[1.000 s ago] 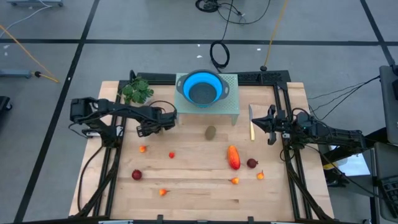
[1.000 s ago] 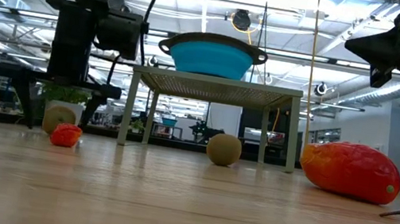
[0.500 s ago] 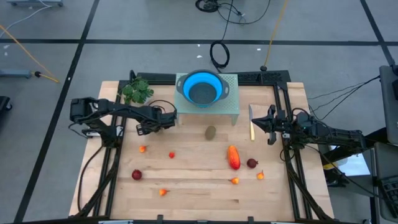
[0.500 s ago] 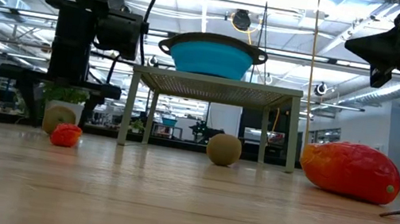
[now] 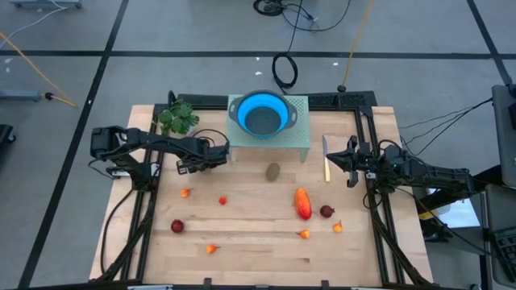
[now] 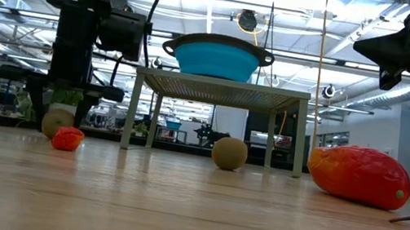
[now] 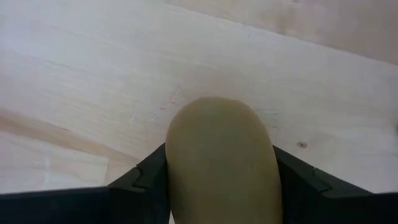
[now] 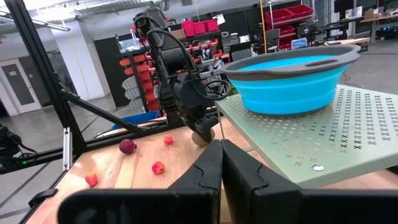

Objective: Pick & Place Fruit
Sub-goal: Put the kiwi into the colander on the shelf

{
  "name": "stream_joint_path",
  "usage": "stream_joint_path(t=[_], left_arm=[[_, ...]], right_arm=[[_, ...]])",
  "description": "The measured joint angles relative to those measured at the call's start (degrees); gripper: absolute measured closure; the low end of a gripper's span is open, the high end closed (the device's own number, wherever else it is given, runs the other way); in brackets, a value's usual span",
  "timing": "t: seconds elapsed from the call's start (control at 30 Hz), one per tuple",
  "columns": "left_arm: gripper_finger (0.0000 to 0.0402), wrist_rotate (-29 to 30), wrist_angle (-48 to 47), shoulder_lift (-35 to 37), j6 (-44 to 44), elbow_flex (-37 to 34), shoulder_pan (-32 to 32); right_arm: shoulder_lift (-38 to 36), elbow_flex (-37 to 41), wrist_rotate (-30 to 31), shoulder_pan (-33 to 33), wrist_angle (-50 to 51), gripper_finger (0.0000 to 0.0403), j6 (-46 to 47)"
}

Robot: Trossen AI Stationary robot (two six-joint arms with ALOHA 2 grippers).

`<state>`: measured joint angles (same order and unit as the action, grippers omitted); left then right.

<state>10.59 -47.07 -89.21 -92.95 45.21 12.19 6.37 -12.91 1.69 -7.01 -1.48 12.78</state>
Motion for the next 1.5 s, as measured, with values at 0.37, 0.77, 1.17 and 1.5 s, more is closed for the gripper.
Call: stream_joint_path(t=[0.37,0.77,1.17,1.5], left_arm=[[0.0207,0.4,-3.8,8.2,2.8,0.1,-4.4],[0.0207,10.6,0.4,28.3,-0.5,0.2,-13.2],[0.0207,14.0,9.1,34.5,-0.7,0.2,-16.8],[0.0207,15.7,12.1,34.5,8.2,0.2,-16.8]], right_arm=[[0.0,0.0,0.0,0.0,0.0,0.0403,0.0],[0.0,0.0,0.0,0.0,0.0,0.0403,0.0],[0.0,0.0,0.0,0.0,0.0,0.0403,0.0],[0.0,0.0,0.0,0.0,0.0,0.0403,0.0]])
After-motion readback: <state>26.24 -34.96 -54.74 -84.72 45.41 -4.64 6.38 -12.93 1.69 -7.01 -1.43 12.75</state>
